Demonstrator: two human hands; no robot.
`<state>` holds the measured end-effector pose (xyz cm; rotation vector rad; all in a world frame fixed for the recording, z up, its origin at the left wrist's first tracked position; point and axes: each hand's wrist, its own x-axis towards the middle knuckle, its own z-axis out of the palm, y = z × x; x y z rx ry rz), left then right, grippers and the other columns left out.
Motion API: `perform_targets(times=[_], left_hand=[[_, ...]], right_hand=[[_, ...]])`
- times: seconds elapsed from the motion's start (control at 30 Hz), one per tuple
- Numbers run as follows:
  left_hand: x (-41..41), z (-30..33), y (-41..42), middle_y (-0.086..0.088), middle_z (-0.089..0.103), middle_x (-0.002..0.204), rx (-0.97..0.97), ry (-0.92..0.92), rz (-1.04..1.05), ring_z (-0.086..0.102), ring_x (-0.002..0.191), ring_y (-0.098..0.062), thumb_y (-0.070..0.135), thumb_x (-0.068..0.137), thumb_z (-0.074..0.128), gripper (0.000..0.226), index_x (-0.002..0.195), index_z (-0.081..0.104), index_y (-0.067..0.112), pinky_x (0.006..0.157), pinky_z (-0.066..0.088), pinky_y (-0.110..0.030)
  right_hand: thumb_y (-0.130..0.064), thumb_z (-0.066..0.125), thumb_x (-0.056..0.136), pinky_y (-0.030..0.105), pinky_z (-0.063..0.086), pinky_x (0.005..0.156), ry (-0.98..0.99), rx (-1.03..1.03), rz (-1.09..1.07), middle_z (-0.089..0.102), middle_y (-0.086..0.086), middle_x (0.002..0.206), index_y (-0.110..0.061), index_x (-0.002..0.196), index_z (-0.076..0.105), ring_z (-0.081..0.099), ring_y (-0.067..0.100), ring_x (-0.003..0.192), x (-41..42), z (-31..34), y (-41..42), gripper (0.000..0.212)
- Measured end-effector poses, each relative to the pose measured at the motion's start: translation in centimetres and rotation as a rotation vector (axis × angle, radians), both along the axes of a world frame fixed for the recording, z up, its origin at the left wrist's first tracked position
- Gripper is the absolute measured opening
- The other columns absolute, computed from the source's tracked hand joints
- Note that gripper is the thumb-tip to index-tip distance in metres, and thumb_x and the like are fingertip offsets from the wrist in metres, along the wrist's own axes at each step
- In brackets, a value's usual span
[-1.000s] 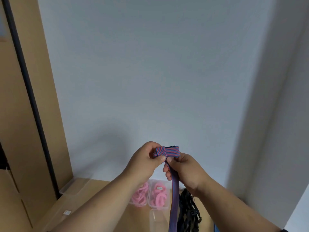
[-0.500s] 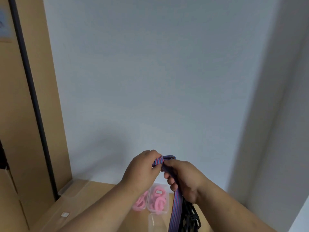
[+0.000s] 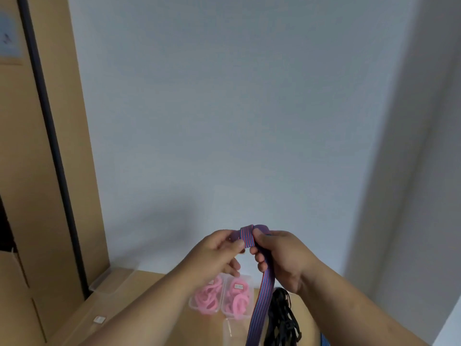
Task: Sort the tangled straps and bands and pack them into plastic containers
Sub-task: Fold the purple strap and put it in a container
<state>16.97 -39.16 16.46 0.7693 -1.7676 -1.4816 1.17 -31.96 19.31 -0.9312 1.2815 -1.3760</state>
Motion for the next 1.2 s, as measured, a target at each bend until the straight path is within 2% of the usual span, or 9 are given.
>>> perform_targets(times=[0.17,0.27,0.43,0.57,0.7,0.87,0.97,1.13,1.2], left_hand=[[0.1,1.1,0.2,-0.010,0.066,0.082,0.299,0.150,-0.043,0.059,0.061,-0.019,0.016,0.096,0.063,0.014,0.097,0.068,0.003,0.054,0.054,-0.032],[0.1,1.2,0.2,-0.017,0.072,0.088,0.289,0.149,-0.059,0.068,0.075,-0.021,0.012,0.092,0.066,0.016,0.100,0.070,-0.001,0.066,0.057,-0.029],[-0.5,0.7,0.1,-0.008,0.072,0.082,0.018,0.084,0.130,0.070,0.078,-0.016,0.008,0.087,0.073,0.007,0.093,0.071,0.005,0.073,0.059,-0.030],[-0.8,0.2,0.1,0.001,0.071,0.077,-0.143,0.032,0.266,0.069,0.073,-0.015,0.022,0.075,0.076,0.009,0.081,0.070,0.020,0.075,0.061,-0.038],[-0.7,-0.2,0.3,0.015,0.068,0.075,-0.461,-0.106,0.345,0.063,0.076,-0.004,0.014,0.085,0.072,0.012,0.082,0.067,0.025,0.071,0.051,-0.024],[-0.1,-1.4,-0.8,0.008,0.054,0.087,-0.826,-0.289,0.301,0.053,0.082,-0.009,0.011,0.089,0.064,0.007,0.092,0.068,0.016,0.073,0.047,-0.033],[0.0,-1.5,-1.1,0.007,0.055,0.093,-0.962,-0.299,0.237,0.054,0.086,-0.010,0.008,0.087,0.058,0.021,0.100,0.071,0.018,0.075,0.046,-0.023],[0.4,-1.9,-1.1,0.016,0.054,0.113,-0.860,-0.187,0.178,0.055,0.106,0.000,0.015,0.087,0.065,0.030,0.116,0.065,0.022,0.092,0.041,-0.010],[0.3,-1.9,-0.3,0.016,0.054,0.123,-0.567,-0.089,0.177,0.057,0.111,0.003,0.019,0.091,0.070,0.037,0.123,0.056,0.029,0.094,0.048,-0.017]], right_hand=[[-0.019,0.057,0.102,0.025,0.042,0.048,0.110,-0.004,0.042,0.062,0.008,0.068,-0.001,0.083,0.071,0.048,0.014,0.052,0.0,0.0,0.3,0.030],[-0.021,0.058,0.101,0.025,0.043,0.047,0.144,0.022,0.044,0.062,0.008,0.068,-0.002,0.082,0.070,0.048,0.014,0.050,0.1,-0.2,0.4,0.030],[-0.028,0.060,0.100,0.023,0.038,0.042,0.130,0.102,-0.024,0.056,0.005,0.058,0.000,0.081,0.065,0.044,0.015,0.044,0.8,-0.7,0.4,0.035],[-0.027,0.057,0.103,0.023,0.039,0.043,0.122,0.130,-0.014,0.057,0.004,0.060,0.001,0.085,0.065,0.045,0.014,0.045,1.1,-0.7,0.3,0.034],[-0.026,0.052,0.105,0.024,0.040,0.044,0.133,0.133,0.009,0.058,0.005,0.063,0.005,0.095,0.067,0.046,0.014,0.048,1.1,-0.6,0.3,0.037],[-0.052,0.049,0.101,0.025,0.037,0.045,0.189,0.177,0.016,0.055,0.007,0.065,-0.001,0.089,0.070,0.044,0.017,0.050,1.4,-0.4,0.4,0.057],[-0.050,0.049,0.102,0.025,0.036,0.044,0.168,0.197,-0.031,0.056,0.005,0.060,-0.001,0.084,0.070,0.043,0.016,0.048,1.8,-0.7,0.3,0.055],[-0.040,0.052,0.102,0.024,0.037,0.044,0.161,0.124,-0.075,0.058,0.007,0.062,-0.003,0.077,0.069,0.043,0.017,0.046,1.7,-0.8,0.4,0.048],[-0.040,0.051,0.103,0.026,0.039,0.046,0.186,0.070,-0.083,0.058,0.008,0.064,-0.004,0.076,0.067,0.044,0.018,0.047,1.5,-0.7,0.4,0.048]])
